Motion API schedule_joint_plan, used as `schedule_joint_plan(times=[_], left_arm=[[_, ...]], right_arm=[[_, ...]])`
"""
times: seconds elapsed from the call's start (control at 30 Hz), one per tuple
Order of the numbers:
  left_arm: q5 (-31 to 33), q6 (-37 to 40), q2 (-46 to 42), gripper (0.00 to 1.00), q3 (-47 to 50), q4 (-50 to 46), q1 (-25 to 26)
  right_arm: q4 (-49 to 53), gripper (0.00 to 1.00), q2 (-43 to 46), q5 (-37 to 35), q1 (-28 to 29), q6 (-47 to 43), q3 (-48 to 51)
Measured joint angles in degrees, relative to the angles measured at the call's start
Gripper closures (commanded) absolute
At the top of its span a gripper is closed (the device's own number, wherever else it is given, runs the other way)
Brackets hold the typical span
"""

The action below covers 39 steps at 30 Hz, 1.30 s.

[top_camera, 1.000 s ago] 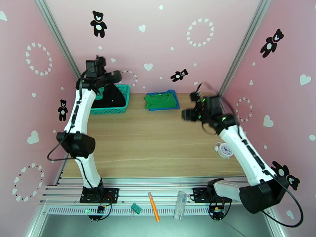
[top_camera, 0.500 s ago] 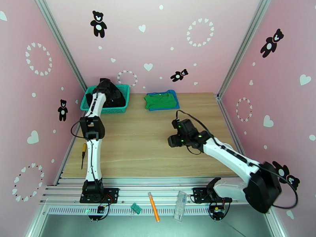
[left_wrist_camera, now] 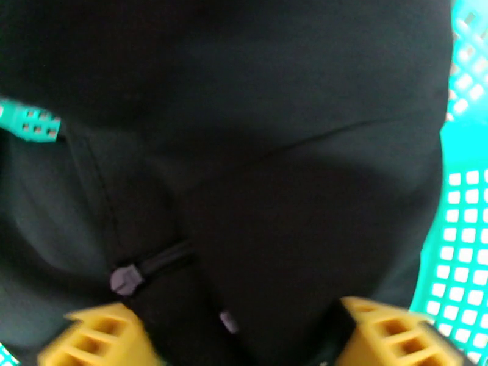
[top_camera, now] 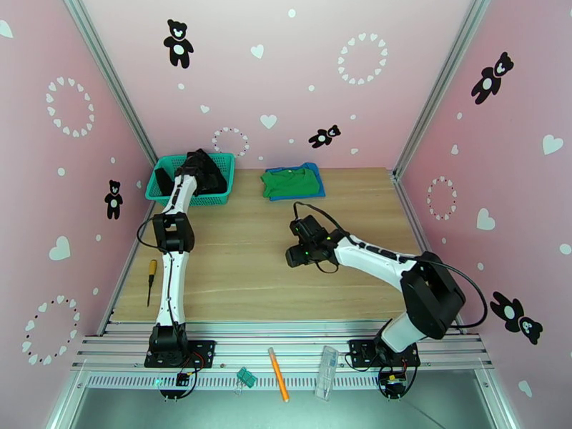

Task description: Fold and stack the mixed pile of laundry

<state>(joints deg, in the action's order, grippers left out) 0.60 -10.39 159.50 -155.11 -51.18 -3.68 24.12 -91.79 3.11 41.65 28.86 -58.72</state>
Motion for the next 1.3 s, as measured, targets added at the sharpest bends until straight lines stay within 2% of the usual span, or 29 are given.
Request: schedule_joint_plan(times=[0.2,0.37,0.47,0.67,0.9,0.97,1.07,1.3], left_arm=[[-3.32,-0.63,0.24,1.0,-0.15,-0.31,-0.31],[-4.68,-1.2,-2.73,1.0,-0.11,-1.03,-0.39],[-4.74,-1.79,-8.57,1.0,-0.09,-1.42,-0.39],[-5.88,-3.48,-27.21,1.0,-0.68,-1.16,-0.42],[-9.88,-4.98,-45.27,1.0,0.02,-2.67,-0.13],[-10.25,-5.16,-49.99,1.0,3.58,-4.17,0.57],[-10.21,-5.16,-58.47,1.0,14.12,-6.32,3.56],[-7.21,-6.29,-80.63,1.0,52.43,-3.52,17.92]], right_arm=[[0.15,0.43,0.26,-0.63,0.39,0.48,0.0],[0.57,0.45,4.98,-2.25,0.39,0.63,1.64],[0.5,0.46,9.35,-3.21,0.39,0.98,3.21],[0.68,0.47,18.01,-4.94,0.39,2.27,7.63],[3.43,0.46,28.74,-8.41,0.31,2.64,10.54],[4.46,0.46,31.26,-9.18,-0.02,2.54,10.82],[5.4,0.46,34.01,-9.7,-0.94,2.43,11.21],[6.1,0.46,37.13,-9.49,-3.74,2.27,14.97]])
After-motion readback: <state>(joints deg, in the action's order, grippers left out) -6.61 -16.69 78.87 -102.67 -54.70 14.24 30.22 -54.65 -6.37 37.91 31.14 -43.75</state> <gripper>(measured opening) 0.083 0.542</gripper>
